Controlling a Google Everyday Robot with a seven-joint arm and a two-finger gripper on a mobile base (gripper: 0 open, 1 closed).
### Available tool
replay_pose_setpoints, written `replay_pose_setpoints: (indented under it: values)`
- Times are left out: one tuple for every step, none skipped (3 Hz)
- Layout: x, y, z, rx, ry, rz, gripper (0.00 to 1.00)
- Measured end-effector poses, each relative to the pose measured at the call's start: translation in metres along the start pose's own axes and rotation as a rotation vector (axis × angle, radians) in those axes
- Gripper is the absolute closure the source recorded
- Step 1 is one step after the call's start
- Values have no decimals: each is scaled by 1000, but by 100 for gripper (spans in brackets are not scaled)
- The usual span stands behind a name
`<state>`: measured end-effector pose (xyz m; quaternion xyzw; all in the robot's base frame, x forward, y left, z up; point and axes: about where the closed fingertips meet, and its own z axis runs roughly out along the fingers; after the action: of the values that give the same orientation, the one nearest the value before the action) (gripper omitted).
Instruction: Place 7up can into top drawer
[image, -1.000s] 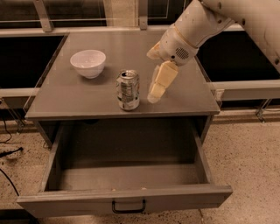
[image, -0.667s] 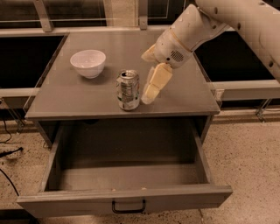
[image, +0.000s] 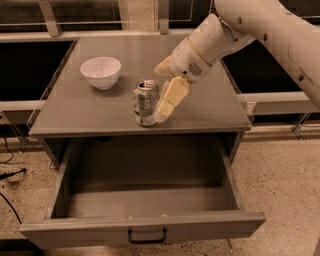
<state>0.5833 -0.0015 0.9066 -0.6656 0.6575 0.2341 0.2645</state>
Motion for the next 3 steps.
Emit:
replay_pose_setpoints:
  values:
    - [-6, 4, 9, -14, -18, -6, 0]
    - [-11, 6, 16, 0, -29, -19, 0]
    - [-14, 2, 22, 30, -39, -31, 0]
